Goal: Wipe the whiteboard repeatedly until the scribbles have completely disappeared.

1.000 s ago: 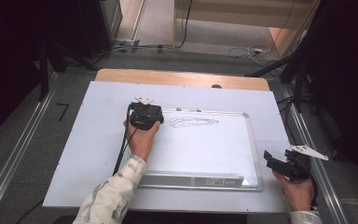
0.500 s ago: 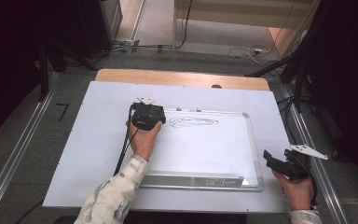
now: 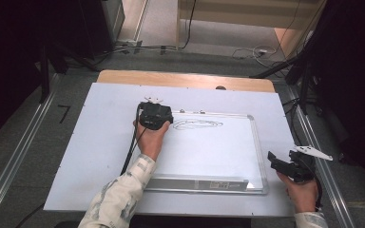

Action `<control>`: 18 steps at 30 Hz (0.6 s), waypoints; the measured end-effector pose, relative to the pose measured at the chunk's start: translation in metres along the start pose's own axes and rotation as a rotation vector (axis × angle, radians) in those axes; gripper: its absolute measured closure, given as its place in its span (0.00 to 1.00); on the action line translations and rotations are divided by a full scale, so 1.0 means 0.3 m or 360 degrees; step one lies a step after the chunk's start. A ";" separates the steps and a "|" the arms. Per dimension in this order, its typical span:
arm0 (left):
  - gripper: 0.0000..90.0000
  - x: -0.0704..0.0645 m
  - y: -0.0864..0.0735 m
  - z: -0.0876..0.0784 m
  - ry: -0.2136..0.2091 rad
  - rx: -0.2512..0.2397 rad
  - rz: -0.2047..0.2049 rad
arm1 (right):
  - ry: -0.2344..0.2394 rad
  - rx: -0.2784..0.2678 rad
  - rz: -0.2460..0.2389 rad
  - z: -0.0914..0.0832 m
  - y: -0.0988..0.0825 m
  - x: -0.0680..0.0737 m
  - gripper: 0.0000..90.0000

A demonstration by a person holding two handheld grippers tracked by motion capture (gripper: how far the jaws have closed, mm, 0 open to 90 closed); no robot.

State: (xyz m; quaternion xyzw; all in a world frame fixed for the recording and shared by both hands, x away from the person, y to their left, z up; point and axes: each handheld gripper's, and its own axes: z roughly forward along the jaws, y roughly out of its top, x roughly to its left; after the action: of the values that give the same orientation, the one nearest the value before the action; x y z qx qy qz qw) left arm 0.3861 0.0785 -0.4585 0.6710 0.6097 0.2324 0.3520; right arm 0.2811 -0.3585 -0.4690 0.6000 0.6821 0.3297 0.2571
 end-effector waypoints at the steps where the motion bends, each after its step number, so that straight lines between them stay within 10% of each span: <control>1: 0.45 -0.005 0.002 0.006 0.0004 0.0007 0.0009 | -0.0002 0.0001 0.0005 0.001 0.001 0.002 0.18; 18: 0.45 -0.049 -0.017 0.083 0.0057 0.0083 0.0040 | 0.0010 -0.0004 -0.0003 0.001 0.003 0.002 0.18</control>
State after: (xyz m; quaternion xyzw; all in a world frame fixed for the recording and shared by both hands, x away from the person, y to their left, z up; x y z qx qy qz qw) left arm 0.3989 0.0595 -0.4767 0.6833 0.6134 0.2328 0.3205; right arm 0.2818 -0.3580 -0.4685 0.5980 0.6830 0.3321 0.2562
